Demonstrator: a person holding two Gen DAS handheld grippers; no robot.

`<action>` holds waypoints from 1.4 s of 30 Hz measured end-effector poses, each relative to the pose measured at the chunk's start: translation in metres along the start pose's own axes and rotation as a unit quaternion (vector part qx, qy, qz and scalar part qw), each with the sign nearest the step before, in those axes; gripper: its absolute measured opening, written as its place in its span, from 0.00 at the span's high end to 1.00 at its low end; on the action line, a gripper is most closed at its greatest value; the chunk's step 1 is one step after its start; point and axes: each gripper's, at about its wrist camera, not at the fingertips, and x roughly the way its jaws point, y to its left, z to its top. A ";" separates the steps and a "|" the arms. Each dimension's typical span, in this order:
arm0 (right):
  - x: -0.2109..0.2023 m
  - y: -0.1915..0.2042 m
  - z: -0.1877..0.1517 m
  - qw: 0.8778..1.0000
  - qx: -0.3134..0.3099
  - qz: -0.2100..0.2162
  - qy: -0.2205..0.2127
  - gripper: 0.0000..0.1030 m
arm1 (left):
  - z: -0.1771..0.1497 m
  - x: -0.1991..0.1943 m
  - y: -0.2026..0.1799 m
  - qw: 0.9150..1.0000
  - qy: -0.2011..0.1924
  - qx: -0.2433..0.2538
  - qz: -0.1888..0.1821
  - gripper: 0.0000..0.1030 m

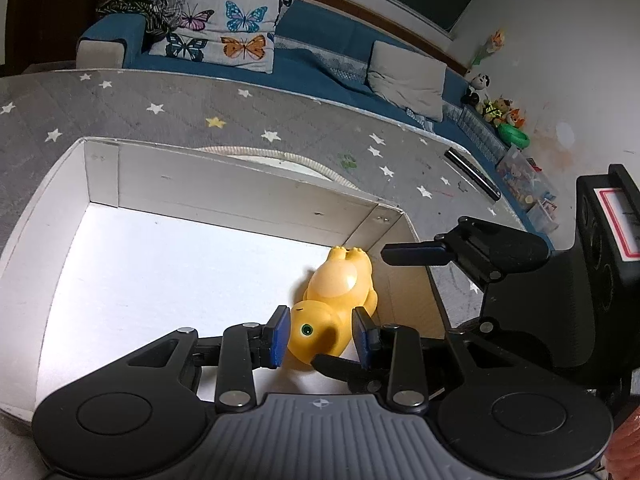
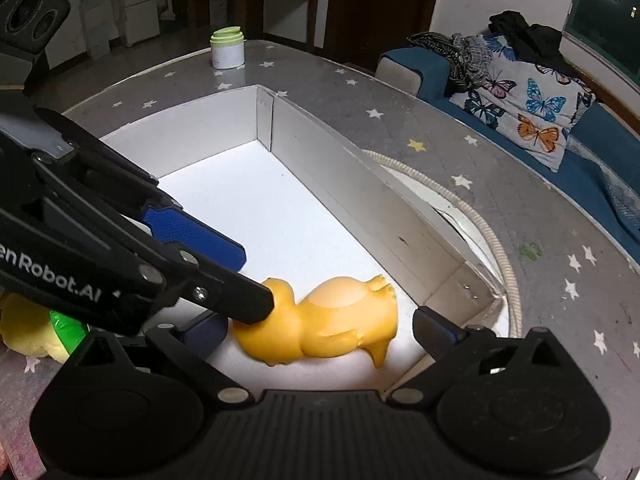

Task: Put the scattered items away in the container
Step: 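Carry both ducks over the white box and open both tools to drop them, then move both tools back out to the fluffy yellow plush chick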

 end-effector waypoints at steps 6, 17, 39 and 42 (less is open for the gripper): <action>-0.018 0.002 -0.003 1.000 0.007 -0.013 -0.016 0.03 | -0.005 -0.018 -0.004 1.000 -0.014 0.010 0.007 0.65; -0.080 0.044 -0.024 0.993 0.027 -0.053 -0.105 0.03 | -0.035 -0.068 -0.018 0.998 -0.055 0.038 0.012 0.65; -0.097 0.154 -0.094 0.980 0.094 -0.009 -0.175 0.03 | -0.126 -0.117 0.015 0.995 -0.077 0.024 0.054 0.65; -0.086 0.167 -0.092 0.983 0.083 0.009 -0.166 0.03 | -0.131 -0.117 0.018 0.995 -0.073 0.023 0.057 0.65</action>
